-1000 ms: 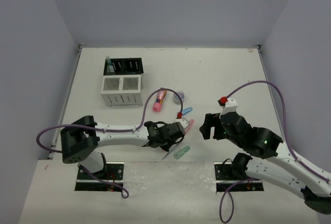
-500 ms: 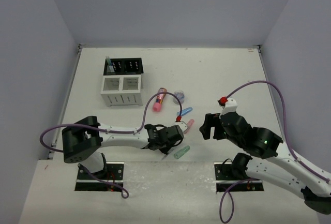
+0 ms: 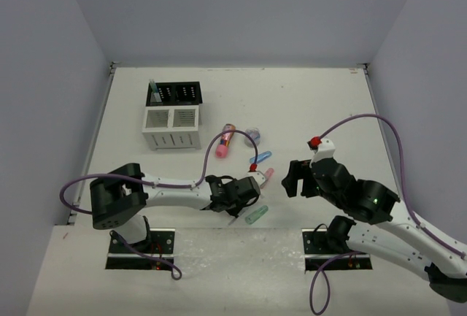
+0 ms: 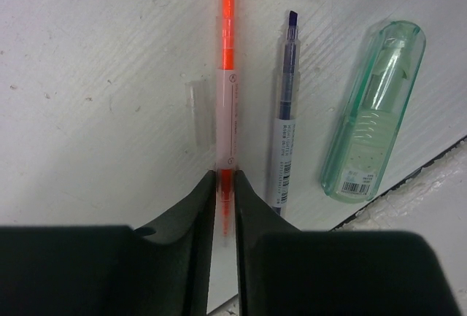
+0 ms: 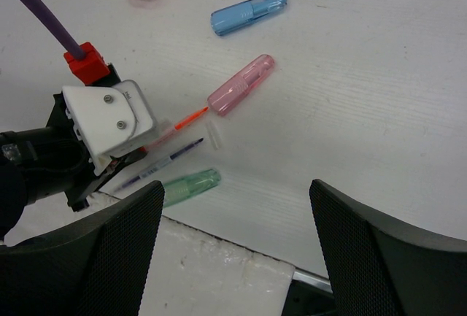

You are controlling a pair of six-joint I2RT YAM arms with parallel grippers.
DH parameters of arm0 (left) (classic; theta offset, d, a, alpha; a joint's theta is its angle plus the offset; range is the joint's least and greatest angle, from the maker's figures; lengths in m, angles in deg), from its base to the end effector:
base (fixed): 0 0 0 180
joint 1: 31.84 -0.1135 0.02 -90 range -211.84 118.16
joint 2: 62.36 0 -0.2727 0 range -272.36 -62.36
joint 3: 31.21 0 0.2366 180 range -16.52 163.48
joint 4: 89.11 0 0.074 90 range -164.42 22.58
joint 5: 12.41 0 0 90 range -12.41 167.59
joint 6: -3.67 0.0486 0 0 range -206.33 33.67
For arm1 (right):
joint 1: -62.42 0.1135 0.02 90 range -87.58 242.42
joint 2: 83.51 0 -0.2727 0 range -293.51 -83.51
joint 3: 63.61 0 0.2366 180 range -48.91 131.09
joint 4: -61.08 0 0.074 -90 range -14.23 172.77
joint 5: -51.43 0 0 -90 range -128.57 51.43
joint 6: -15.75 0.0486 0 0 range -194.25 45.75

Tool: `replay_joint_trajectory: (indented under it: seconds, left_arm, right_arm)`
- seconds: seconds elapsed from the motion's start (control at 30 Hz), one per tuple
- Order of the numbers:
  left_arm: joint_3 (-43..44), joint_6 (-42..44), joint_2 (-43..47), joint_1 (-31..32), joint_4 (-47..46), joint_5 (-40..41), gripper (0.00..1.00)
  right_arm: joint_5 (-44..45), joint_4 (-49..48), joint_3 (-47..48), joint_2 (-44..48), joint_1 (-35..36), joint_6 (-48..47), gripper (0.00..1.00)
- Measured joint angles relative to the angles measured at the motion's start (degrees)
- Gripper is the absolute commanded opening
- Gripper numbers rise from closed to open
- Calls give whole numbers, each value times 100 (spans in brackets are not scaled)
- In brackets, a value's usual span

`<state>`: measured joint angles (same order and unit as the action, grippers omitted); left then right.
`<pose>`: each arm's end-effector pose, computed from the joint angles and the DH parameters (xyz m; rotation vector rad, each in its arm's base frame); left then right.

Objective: Sort the stationery into containers
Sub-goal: Pick up the pen from the center of the board.

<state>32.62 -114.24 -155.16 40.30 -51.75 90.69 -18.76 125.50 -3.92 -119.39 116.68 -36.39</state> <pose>0.0991 -0.2717 0.1601 0.9543 2.5205 -0.2339 0.0755 0.0767 0.2909 -0.1431 2.2689 0.4758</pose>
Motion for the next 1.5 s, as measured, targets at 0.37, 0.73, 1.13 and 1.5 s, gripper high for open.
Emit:
replay_joint_trajectory:
  seconds: [0.37, 0.73, 1.13, 1.5]
  left_arm:
    - [42, 30, 1, 0, 56, 1, 0]
    - [524, 70, 380, 2, 267, 62, 0]
    - [1085, 42, 1051, -130, 816, 1028, 0]
    - [1072, 50, 2823, -1296, 1363, 2002, 0]
  right_arm:
    - [-58, -29, 0, 77, 0, -52, 82]
    - [-85, -41, 0, 24, 0, -39, 82]
    - [-165, -101, 0, 50, 0, -36, 79]
    - [-588, -897, -134, -1199, -1, -55, 65]
